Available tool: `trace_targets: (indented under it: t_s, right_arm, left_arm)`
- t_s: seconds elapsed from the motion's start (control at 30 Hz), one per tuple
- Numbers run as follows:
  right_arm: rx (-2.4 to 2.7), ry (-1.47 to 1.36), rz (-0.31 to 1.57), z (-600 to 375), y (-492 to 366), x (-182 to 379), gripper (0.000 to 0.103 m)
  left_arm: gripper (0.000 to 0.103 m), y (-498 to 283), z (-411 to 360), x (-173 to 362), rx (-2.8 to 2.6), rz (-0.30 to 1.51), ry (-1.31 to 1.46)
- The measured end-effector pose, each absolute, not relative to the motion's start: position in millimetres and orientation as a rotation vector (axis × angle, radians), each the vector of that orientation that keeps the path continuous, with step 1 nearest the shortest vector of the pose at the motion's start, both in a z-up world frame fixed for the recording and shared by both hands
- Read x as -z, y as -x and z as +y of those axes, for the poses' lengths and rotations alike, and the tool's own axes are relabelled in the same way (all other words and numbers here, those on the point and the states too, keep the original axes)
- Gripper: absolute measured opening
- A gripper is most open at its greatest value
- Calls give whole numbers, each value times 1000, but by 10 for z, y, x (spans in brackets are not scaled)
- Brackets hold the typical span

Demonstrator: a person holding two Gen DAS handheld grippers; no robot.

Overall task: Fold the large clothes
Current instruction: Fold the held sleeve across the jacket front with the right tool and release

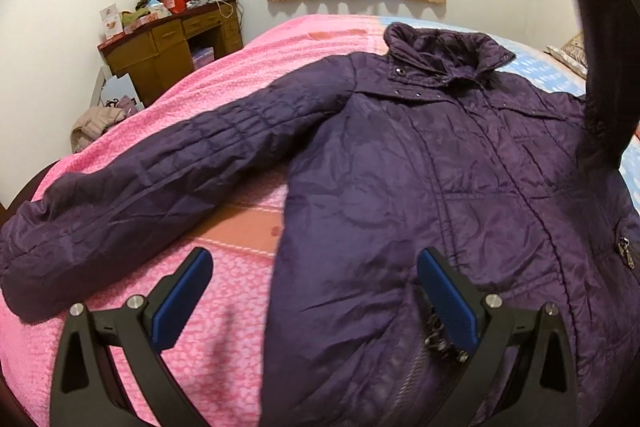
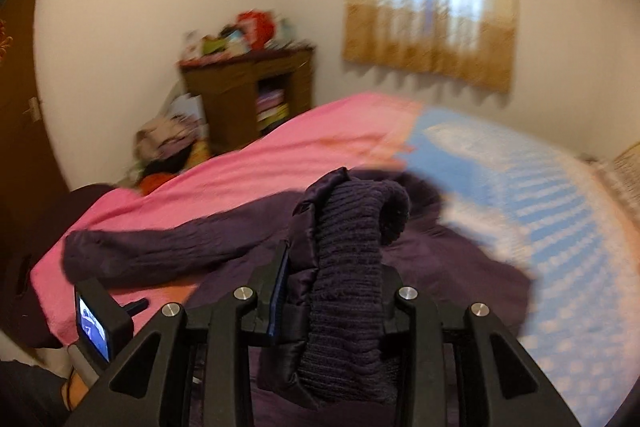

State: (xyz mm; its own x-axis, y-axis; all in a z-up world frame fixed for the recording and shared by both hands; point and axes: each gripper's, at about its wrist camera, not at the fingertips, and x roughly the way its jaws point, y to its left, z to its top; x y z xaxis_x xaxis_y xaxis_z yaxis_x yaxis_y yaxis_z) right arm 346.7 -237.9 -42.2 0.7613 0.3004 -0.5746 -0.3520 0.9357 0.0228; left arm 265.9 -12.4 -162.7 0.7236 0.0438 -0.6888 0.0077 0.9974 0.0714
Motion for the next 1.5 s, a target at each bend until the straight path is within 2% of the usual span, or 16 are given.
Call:
trace_targets:
  t_s: [0.07,0.3,0.57,0.6,0.63,0.7,0.8,0.9,1.03,1.23,1.27,1.33,1.4,1.47,1.5]
  right_arm:
    - [-450,-17,699,-2230,-3623,788,68]
    - [-492,-142,778,-2632,-3275,1393,70]
    - [-163,-153,822,-3661,-2903,1707,71]
    - [-143,-155,820,-3747,-2851,1749,71]
    - [-135,-155,822,-3789,-2820,1787,71]
    - [-137,-156,833,-3829,-2768,1887,71]
    - [-151,-152,855,-3787,-2758,2056,71]
    - [-154,-128,853,-3737,-2741,2134,72]
    - [-164,-143,849,-3768,-2754,2138,72]
    - [-172,-145,877,-3799,-2746,2066,72]
    - [-158,-131,885,-3801,-2766,2027,72]
    - [-111,-94,886,-3818,-2830,1900,72]
    - [-80,-75,862,-3841,-2897,1734,72]
    - [-53,-53,819,-3868,-3021,1527,72]
    - [-30,-32,787,-3872,-3140,1407,72]
  left_arm:
    - [103,-2641,-59,1604,-34,765,-76]
    - [103,-2642,165,1374,-50,732,-40]
    - [103,-3071,-336,1239,185,777,7]
    - [100,-3139,-418,1263,209,790,9]
    - [91,-3216,-499,1310,227,807,10]
    - [83,-3337,-595,1431,268,869,35]
    - [76,-3452,-636,1574,277,919,87]
    - [36,-3409,-637,1566,330,890,121]
    - [28,-3302,-717,1412,300,829,37]
    - [30,-3109,-538,1279,245,756,-35]
    - [34,-3130,-559,1325,244,766,-63]
    - [60,-3145,-562,1410,192,796,-107]
    - [71,-3114,-539,1367,140,762,-139]
    - [74,-3059,-544,1202,97,662,-172]
    - [82,-3058,-569,1122,69,621,-190]
